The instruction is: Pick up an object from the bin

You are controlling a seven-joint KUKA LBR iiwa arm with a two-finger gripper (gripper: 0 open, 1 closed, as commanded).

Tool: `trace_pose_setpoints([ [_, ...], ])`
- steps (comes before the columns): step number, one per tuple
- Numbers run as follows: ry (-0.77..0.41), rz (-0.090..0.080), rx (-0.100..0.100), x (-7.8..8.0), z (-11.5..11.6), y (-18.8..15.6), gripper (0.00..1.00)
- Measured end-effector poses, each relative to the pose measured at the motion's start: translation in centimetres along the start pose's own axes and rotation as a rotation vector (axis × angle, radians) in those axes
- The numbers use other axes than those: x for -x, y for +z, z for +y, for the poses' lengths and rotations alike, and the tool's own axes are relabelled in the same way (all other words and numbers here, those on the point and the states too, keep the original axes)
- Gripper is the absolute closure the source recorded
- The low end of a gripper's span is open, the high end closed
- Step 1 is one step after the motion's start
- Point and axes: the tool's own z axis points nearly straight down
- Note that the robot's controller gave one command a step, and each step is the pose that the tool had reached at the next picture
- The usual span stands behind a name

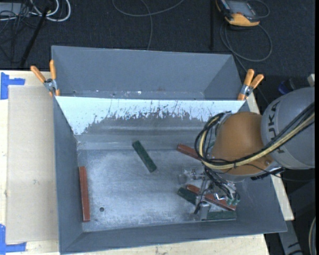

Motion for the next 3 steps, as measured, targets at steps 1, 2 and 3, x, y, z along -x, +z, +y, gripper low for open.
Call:
trace_pose_setpoints([
  [1,-0.070,-0.007,-0.004,4.3,-3.5,1.1,0.00],
  [2,-0.108,-0.006,-0.003,5.2,-3.8,1.1,0.00],
  [3,-0.115,-0.007,-0.003,6.2,-3.9,1.0,0.00],
])
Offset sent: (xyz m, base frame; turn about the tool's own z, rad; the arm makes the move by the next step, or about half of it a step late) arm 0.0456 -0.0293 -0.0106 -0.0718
